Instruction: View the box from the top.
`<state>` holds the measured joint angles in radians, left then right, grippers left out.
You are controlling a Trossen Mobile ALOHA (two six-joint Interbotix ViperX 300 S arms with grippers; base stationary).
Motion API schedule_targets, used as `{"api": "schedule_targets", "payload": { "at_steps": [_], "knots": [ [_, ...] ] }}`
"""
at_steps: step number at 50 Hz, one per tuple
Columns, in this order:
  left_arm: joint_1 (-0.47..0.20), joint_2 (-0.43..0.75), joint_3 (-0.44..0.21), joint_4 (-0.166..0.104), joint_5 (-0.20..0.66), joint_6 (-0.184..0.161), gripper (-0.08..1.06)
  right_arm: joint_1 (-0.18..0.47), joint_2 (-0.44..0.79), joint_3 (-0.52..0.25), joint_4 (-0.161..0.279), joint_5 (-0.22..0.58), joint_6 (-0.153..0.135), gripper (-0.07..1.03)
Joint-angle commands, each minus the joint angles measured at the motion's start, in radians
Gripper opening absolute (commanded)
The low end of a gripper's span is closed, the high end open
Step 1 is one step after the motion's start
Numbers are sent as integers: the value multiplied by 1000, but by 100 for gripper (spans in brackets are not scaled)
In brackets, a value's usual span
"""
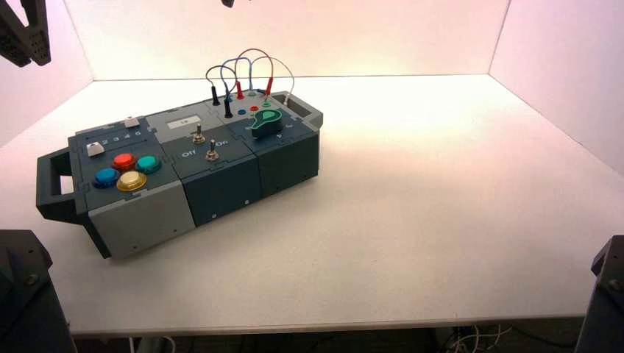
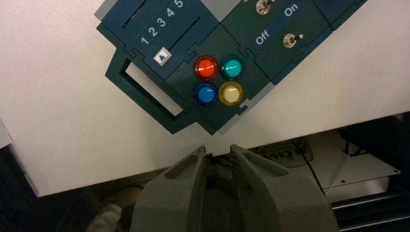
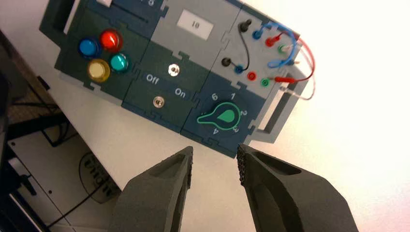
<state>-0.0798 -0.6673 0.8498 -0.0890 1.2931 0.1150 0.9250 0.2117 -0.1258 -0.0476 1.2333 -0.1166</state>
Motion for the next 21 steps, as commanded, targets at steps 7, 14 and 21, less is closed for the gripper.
{"api": "schedule_targets", "payload": {
  "at_steps": [7, 14, 21],
  "knots": [
    [5, -3, 2, -3, -9, 14, 29, 3, -14, -9, 5, -11, 2, 49],
    [5, -3, 14, -2, -11, 20, 29, 3, -9, -17, 5, -29, 2, 49],
    [5, -3, 11, -2, -18, 21, 29, 3, -8, -26, 5, -48, 3, 49]
  ]
}}
